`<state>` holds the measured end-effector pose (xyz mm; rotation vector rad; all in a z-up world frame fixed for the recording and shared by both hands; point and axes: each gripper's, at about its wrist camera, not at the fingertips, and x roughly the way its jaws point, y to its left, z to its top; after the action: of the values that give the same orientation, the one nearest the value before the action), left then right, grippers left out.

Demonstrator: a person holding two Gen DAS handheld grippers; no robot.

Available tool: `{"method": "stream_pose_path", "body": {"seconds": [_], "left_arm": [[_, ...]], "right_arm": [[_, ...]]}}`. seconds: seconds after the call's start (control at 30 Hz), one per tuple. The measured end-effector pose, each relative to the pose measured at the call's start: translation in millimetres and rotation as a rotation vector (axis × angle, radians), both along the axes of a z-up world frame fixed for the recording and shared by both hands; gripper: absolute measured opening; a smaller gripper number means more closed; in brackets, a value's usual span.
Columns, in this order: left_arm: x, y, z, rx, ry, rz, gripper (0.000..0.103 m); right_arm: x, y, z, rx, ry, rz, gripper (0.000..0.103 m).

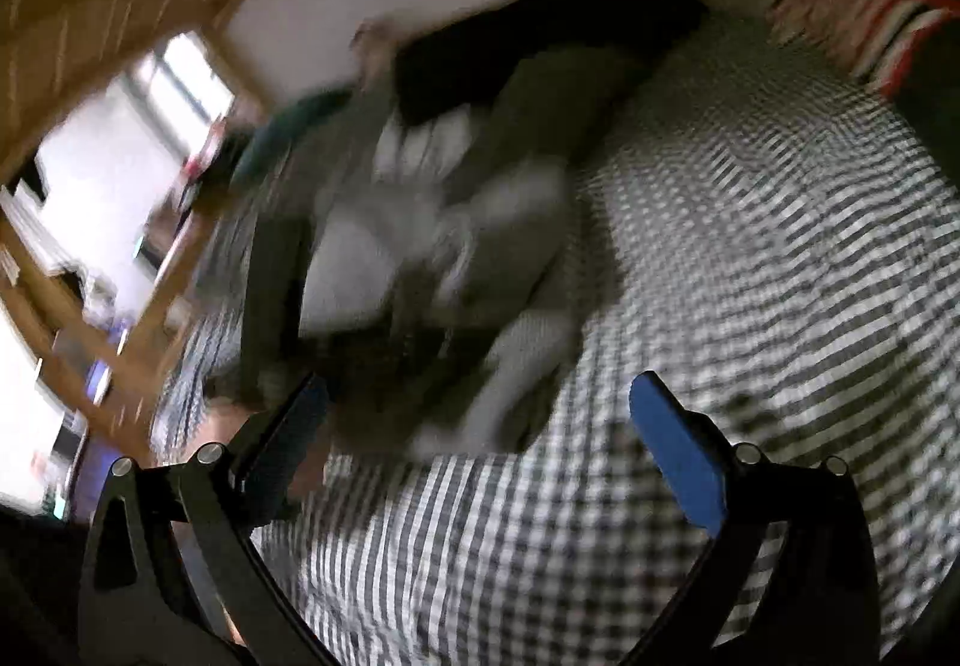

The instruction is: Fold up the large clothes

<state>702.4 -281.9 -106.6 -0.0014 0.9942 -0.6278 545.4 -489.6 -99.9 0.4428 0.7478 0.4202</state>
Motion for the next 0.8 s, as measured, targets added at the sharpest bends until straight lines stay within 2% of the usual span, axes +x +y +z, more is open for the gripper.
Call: {"method": "stream_pose_path", "body": {"seconds": [0.1,0.13,0.17,0.2,0.23,0.27,0.3,0.33,0.4,0.43,0.47,0.5,0.53,0.57,0.6,0.63,0.7,0.73,0.8], "left_arm": [[-11.9,-7.0,16.8,0.044,-0.048,0.01,0.023],[-20.7,-2.1,31.2,0.033,-0.086,0.017,0.028],[-30.7,2.1,46.2,0.009,-0.12,0.021,0.043],[-43.2,12.5,66.1,-0.062,-0.145,0.016,0.051],[-55.7,27.7,86.7,-0.136,-0.173,0.024,0.065],[-67.9,43.3,107.2,-0.175,-0.211,0.05,0.08],[-77.7,59.1,125.6,-0.203,-0.251,0.076,0.086],[-86.8,80.0,144.6,-0.23,-0.302,0.11,0.097],[-89.3,112.5,169.8,-0.203,-0.374,0.204,0.097],[-80.3,125.8,176.9,-0.147,-0.393,0.264,0.097],[-65.3,134.0,175.8,-0.081,-0.379,0.296,0.097],[-48.2,133.2,168.0,-0.014,-0.33,0.299,0.097],[-20.7,130.8,147.2,0.06,-0.21,0.26,0.097],[-3.5,126.7,127.6,0.084,-0.129,0.228,0.097],[7.2,123.6,114.5,0.103,-0.098,0.221,0.097],[20.4,115.6,90.8,0.19,-0.074,0.224,0.097],[37.9,107.1,47.7,0.336,-0.021,0.222,0.098],[41.8,107.2,30.4,0.332,0.015,0.218,0.098],[48.4,119.1,12.1,0.258,0.074,0.235,0.098]], "right_arm": [[7.9,-4.9,28.3,-0.032,-0.043,-0.144,0.1],[14.3,-4.4,34.5,-0.056,-0.049,-0.157,0.1],[21.1,5.0,45.4,-0.105,-0.054,-0.165,0.1],[23.4,10.4,50.3,-0.134,-0.055,-0.168,0.1],[30.3,17.8,56.3,-0.173,-0.058,-0.176,0.1],[38.7,26.6,62.4,-0.221,-0.062,-0.183,0.1],[52.0,31.9,67.2,-0.255,-0.065,-0.177,0.1],[61.9,38.6,70.0,-0.282,-0.063,-0.167,0.1],[77.1,65.5,76.1,-0.348,-0.075,-0.133,0.1],[85.9,80.4,76.3,-0.382,-0.08,-0.104,0.1],[99.2,98.8,71.0,-0.434,-0.056,-0.057,0.1],[113.7,116.3,60.0,-0.491,-0.002,-0.015,0.1],[120.2,128.0,51.8,-0.524,0.03,0.007,0.1],[129.3,142.3,35.7,-0.56,0.069,0.038,0.1],[135.5,151.2,17.7,-0.584,0.115,0.067,0.1],[138.5,155.9,5.2,-0.6,0.152,0.083,0.1],[137.5,169.0,-42.8,-0.697,0.257,0.145,0.1],[135.7,170.4,-57.1,-0.71,0.266,0.155,0.1],[130.0,152.8,-78.7,-0.586,0.233,0.122,0.1]]}}
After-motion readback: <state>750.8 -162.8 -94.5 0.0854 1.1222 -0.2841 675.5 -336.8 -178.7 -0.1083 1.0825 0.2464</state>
